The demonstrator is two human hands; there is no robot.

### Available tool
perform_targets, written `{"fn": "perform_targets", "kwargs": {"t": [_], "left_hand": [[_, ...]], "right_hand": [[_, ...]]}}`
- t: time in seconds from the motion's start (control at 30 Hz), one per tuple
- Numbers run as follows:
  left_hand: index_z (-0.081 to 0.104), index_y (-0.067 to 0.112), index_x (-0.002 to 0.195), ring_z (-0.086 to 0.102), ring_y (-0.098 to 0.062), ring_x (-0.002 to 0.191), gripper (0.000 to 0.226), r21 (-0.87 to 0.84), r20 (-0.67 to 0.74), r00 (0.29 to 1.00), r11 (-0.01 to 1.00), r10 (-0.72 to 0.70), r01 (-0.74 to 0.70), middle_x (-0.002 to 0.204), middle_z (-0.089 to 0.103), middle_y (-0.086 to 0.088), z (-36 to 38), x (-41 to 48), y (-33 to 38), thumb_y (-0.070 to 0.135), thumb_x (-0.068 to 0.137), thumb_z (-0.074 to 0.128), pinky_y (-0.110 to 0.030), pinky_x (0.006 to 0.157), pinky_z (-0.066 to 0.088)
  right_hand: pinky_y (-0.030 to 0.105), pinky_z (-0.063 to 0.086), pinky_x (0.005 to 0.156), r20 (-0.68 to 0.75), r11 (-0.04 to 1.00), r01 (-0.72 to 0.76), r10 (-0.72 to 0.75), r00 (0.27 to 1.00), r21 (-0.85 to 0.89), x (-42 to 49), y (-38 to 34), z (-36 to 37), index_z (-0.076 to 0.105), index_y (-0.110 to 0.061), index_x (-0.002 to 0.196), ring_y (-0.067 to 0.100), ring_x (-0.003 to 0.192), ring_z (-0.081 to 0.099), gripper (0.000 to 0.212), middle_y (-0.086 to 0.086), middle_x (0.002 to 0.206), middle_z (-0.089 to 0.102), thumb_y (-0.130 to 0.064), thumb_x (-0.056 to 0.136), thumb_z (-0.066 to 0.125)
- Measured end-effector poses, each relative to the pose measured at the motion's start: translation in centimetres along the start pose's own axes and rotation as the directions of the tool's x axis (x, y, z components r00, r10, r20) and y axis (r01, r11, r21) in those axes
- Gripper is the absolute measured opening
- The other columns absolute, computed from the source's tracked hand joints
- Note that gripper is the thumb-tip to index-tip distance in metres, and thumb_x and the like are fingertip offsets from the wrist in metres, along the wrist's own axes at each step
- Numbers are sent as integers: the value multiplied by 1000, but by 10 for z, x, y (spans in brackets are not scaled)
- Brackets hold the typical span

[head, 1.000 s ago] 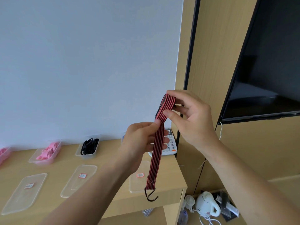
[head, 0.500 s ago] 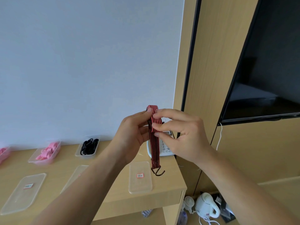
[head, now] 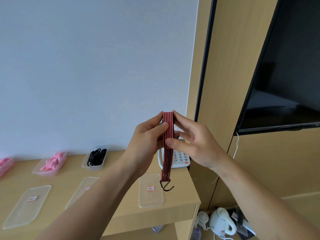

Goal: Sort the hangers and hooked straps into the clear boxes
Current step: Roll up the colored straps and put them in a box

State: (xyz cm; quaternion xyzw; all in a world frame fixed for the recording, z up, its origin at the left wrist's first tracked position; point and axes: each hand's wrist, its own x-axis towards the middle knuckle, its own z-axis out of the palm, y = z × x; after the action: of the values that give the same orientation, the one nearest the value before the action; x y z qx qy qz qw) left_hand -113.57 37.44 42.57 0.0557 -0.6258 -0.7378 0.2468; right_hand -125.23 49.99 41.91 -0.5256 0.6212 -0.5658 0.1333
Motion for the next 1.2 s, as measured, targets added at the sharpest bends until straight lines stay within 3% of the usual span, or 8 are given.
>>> {"fn": "perform_targets", "kwargs": {"t": [0.13, 0.3, 0.4, 0.5, 0.6, 0.8, 1.0, 1.2], "left_hand": [[73, 18, 127, 76, -26, 101, 34, 6, 13, 1000, 1000, -2, 2, 120, 75, -14, 0, 0, 1, 9, 109, 46, -28, 82, 59], [67, 8, 133, 74, -27, 102, 31, 22, 12, 1000, 1000, -16, 16, 122, 74, -20, 0, 1, 0, 6, 106, 50, -36, 91, 61], [51, 0, 141, 76, -31, 101, 41, -43, -98, 992, 996, -82, 78, 117, 75, -22, -2, 3, -5, 7, 102, 60, -45, 95, 60], [65, 0, 128, 75, -32, 95, 32, 24, -97, 989, 993, -113, 115, 104, 74, -20, -2, 0, -11, 20, 102, 63, -54, 101, 57], [74, 2, 111, 76, -32, 89, 30, 26, -63, 983, 984, -173, 175, 96, 75, -14, -3, -5, -18, 28, 102, 64, -45, 90, 63], [69, 11, 126, 75, -30, 85, 28, 72, -70, 975, 974, -209, 214, 91, 77, -11, -2, -9, -24, 6, 99, 66, -41, 77, 65], [69, 2, 120, 78, -28, 91, 29, 82, -167, 969, 977, -181, 197, 96, 81, -11, -5, -4, -28, -6, 92, 70, -34, 79, 63], [73, 4, 106, 77, -25, 81, 21, 92, -176, 971, 979, -164, 182, 91, 81, -13, -11, 0, -28, -7, 89, 73, -30, 72, 64]], "right_hand": [[45, 44, 113, 0, 1000, -13, 13, 1000, -8, 2, 0, -2, 43, -15, 152, 5, 144, 40, 80, -9, 148, 55, -26, 82, 79], [48, 55, 98, -116, 994, -80, 88, 989, 69, 13, -6, -10, 62, -17, 121, 16, 109, 70, 33, 0, 114, 76, -18, 91, 75], [36, 58, 88, -123, 995, -87, 93, 988, 58, 16, -7, -13, 60, -11, 119, 17, 102, 72, 36, 4, 107, 77, -5, 88, 76], [31, 57, 88, -173, 997, -62, 67, 983, 36, 16, -7, -13, 62, -12, 123, 16, 99, 72, 43, 6, 107, 75, 2, 85, 77], [30, 58, 89, -205, 999, -18, 11, 979, -30, 18, -7, -15, 65, -15, 125, 10, 101, 71, 46, 1, 109, 74, 2, 84, 78], [31, 59, 88, -213, 984, 84, -116, 970, -156, 15, -5, -12, 68, -24, 116, 11, 102, 71, 43, -9, 107, 74, -3, 81, 80], [38, 57, 91, -279, 974, 117, -60, 958, 193, 15, -10, -13, 79, -19, 91, 22, 95, 73, 14, 7, 97, 78, -26, 79, 80], [47, 52, 103, 59, 959, -218, 211, 976, 182, 13, -10, -23, 74, -30, 118, 17, 113, 68, 51, 1, 116, 75, -50, 72, 80]]}}
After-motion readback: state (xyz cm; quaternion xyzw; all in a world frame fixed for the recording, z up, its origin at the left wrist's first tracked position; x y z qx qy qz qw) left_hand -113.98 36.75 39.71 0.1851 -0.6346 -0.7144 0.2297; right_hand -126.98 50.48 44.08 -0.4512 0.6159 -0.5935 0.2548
